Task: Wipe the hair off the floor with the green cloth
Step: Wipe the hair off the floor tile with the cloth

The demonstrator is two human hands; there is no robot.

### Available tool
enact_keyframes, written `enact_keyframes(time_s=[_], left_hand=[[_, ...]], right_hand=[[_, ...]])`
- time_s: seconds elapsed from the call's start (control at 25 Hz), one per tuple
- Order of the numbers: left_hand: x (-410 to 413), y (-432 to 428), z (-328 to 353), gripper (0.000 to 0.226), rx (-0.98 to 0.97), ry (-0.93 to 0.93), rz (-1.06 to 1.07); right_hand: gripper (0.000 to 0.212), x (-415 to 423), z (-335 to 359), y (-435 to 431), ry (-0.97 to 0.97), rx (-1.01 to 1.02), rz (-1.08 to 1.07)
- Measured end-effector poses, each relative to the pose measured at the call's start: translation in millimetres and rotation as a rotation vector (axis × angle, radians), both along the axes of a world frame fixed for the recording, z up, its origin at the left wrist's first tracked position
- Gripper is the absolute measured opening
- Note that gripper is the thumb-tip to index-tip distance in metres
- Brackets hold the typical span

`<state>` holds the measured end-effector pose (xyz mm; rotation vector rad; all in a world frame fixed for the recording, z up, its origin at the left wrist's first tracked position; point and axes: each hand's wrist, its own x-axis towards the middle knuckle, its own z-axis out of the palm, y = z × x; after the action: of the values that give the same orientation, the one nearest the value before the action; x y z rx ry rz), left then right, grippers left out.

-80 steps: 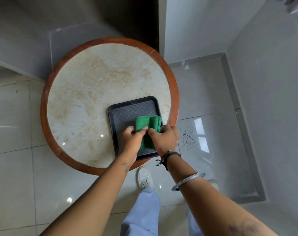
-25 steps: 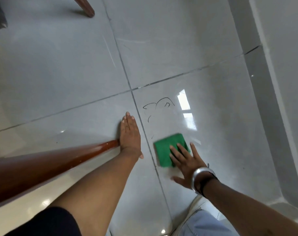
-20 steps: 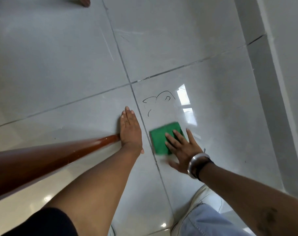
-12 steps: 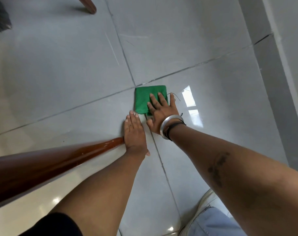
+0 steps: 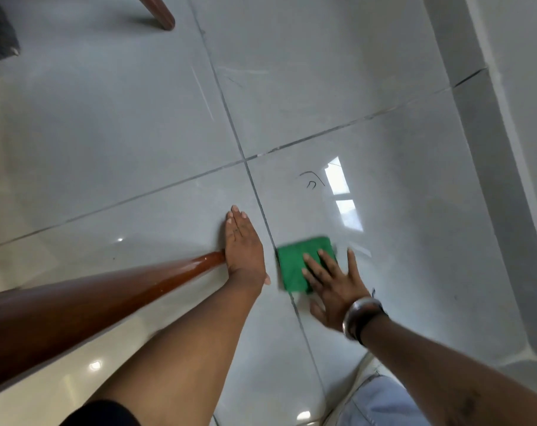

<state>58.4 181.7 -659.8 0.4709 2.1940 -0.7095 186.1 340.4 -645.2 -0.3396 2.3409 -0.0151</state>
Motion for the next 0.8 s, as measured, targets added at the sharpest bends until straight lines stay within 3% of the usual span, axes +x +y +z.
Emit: enact_keyframes(time_s=[0.2, 0.28, 0.4, 0.52, 0.68, 0.8], left_hand=[[-2, 2, -2, 0.155, -0.021, 0.007, -0.045], [-3, 1, 2, 0.154, -0.025, -0.006, -0.055], [-4, 2, 3, 0.154, -0.015, 0.004, -0.062], [-3, 0, 3, 0.154, -0.022, 0.012, -0.093], [-2, -2, 0, 0.154, -0.008, 0.028, -0.119], [-1, -2, 3, 0.146, -0.015, 0.04, -0.148]], right_hand=[[0.079, -163, -37, 14, 0.169, 0.138, -0.435], [0.084, -161, -36, 23, 0.177, 0.139, -0.407], [0.09, -66, -20, 9, 0.11, 0.086, -0.306], [0.089, 25, -4, -6, 0.0, 0.009, -0.002], [0.075, -35, -13, 33, 0.129, -0.056, 0.229], [0.079, -134, -29, 22, 0.136, 0.089, -0.124]])
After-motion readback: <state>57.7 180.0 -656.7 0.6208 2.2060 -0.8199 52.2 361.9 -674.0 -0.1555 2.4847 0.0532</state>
